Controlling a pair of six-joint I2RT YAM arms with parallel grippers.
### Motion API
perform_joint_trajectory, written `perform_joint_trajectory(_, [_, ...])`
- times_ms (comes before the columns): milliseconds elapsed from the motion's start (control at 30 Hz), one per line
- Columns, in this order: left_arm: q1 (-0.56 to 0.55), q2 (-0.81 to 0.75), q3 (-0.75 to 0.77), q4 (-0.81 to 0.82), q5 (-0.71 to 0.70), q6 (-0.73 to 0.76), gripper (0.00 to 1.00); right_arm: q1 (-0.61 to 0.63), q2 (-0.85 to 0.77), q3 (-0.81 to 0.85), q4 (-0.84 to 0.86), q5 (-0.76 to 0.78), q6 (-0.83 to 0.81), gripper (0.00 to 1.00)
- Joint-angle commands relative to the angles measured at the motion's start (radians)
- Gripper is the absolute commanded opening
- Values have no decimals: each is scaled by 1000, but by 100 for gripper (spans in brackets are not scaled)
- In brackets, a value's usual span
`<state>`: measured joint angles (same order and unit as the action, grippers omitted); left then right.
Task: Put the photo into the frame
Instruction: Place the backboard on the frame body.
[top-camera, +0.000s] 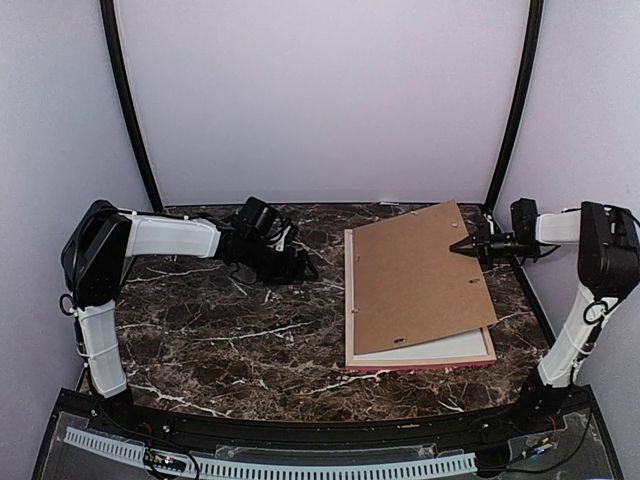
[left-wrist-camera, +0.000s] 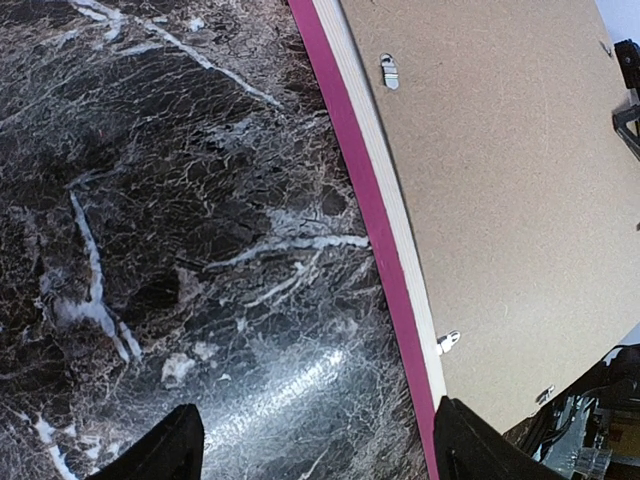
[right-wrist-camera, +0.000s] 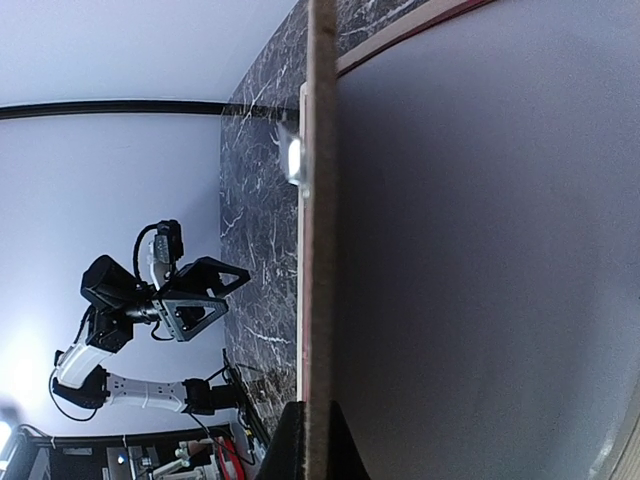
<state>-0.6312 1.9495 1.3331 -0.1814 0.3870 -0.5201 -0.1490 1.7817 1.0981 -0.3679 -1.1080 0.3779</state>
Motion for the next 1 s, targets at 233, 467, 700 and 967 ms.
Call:
perform_joint_trajectory(233, [1, -4, 14, -24, 9, -5, 81, 49, 31, -9, 51, -7, 7, 0])
perform_joint_trajectory(467, [1, -4, 10, -30, 8, -10, 81, 104, 24, -56, 149, -12, 82, 0])
perform_joint_trajectory(700, [3, -31, -13, -57, -51, -12, 81, 241, 7, -149, 488, 39, 371, 0])
perform_joint_trajectory(967, [57, -128, -127, -48, -101, -57, 81, 347, 0, -153, 634, 119, 518, 0])
